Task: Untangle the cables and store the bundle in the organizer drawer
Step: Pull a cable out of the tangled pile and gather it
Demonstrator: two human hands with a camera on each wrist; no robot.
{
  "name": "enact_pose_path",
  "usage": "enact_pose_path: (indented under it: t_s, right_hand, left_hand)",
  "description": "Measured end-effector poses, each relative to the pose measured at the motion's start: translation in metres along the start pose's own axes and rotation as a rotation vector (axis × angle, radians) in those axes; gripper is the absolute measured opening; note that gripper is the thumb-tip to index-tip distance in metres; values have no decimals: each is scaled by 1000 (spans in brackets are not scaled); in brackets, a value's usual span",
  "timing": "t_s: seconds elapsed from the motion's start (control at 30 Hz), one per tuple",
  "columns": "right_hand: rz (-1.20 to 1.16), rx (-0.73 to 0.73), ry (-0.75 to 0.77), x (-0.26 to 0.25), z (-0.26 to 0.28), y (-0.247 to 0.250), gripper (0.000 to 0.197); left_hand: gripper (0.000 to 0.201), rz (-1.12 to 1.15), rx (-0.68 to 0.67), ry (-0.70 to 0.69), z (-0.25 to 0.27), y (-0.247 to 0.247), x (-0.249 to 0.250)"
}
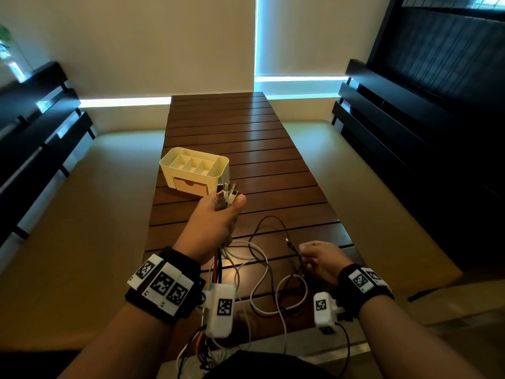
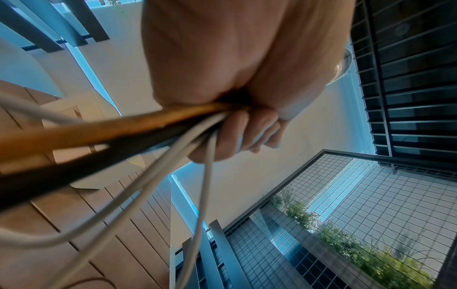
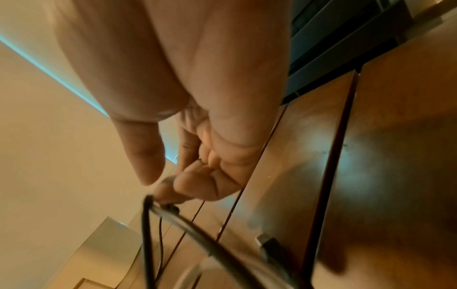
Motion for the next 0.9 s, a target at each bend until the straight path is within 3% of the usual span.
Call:
enact_pose_path:
  t_s: [0.43,0.6,0.77,0.9]
  right_hand:
    - [36,-93,-35,-7,-8,-13,24]
    - [129,13,3,-8,-17,-9,36]
    - [311,98,50,-11,-25,-3,22]
    - [275,127,65,-15,-22,-3,22]
  left_hand:
    - [21,4,42,30,-2,8,-1]
    - [21,21,52,28,-4,10,-2]
    - [23,12,48,32,-7,12,-4]
    - [24,15,43,32,-9,14,-4]
Point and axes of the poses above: each hand's wrist, its own z-axis away from the middle knuckle, its own y-axis out of the back of the hand, x = y × z, the point moved 5 cm from there along -z, towards the middle knuckle
